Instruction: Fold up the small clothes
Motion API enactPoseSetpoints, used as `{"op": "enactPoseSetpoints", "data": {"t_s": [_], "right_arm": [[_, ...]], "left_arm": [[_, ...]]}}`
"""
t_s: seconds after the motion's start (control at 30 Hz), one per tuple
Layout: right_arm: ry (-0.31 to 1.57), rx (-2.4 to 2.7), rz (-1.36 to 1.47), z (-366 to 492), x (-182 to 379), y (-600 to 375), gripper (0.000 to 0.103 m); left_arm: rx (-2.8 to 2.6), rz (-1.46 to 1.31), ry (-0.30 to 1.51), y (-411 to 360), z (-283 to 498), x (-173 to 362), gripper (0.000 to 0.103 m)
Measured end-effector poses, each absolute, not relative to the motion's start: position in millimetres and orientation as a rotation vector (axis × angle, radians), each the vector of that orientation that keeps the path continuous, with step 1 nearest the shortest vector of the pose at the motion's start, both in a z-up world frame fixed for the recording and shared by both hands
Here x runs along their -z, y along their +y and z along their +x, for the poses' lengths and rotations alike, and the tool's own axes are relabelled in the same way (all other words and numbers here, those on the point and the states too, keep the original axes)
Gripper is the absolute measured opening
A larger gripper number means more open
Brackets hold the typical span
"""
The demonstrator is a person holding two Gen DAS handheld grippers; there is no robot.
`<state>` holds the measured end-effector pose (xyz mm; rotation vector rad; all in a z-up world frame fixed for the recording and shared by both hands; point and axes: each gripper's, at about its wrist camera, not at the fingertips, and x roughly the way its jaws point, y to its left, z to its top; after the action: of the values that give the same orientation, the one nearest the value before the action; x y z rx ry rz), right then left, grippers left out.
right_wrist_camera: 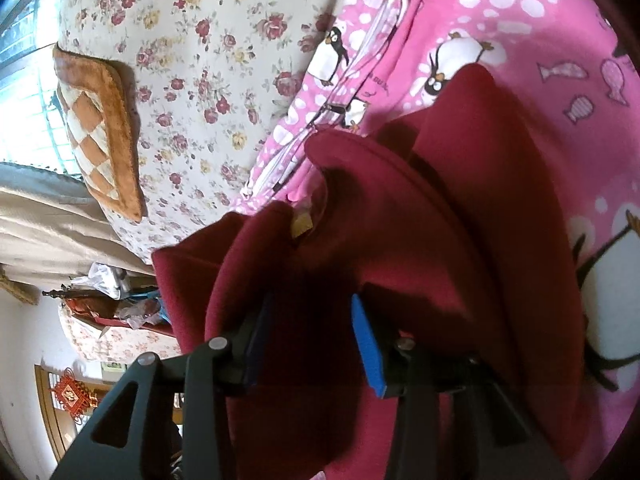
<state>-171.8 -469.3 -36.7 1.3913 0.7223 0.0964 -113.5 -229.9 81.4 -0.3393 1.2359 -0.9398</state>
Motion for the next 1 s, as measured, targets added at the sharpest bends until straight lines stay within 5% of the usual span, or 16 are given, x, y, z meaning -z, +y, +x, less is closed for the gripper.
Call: {"op": "enactPoseSetpoints", "data": {"t_s": [0.27,0.43,0.67,0.87,1.0], "right_arm": [[0.735,-0.095,1.373,-169.2,36.4,-467.2,0.043],[0.740,-0.093,1.365,-168.8,35.4,-466.5,0.043],[0.657,-0.074,1.466,-179.9,39.3,-470.6,0.044],[0.576,-0.090,1.565,-188.2,45.5,-476.7,0.048],[0.611,-0.086,1.473,-181.8,32.4,-469.1,0.059]], "left_arm": [[0.894,-0.274,1.187,-225.0,-119.5,-99.8,0.023],[0.705,-0.163,1.082,-210.9,-113.4,-113.4,0.032],[0.513,-0.082,1.129,-201.4,-84.9,-86.1,0.032],[0.421,-0.076,1.204,-201.8,-58.6,-60.7,0.032],[0.420,-0.067,1.201,-203.1,-58.0,-56.7,0.032]]}}
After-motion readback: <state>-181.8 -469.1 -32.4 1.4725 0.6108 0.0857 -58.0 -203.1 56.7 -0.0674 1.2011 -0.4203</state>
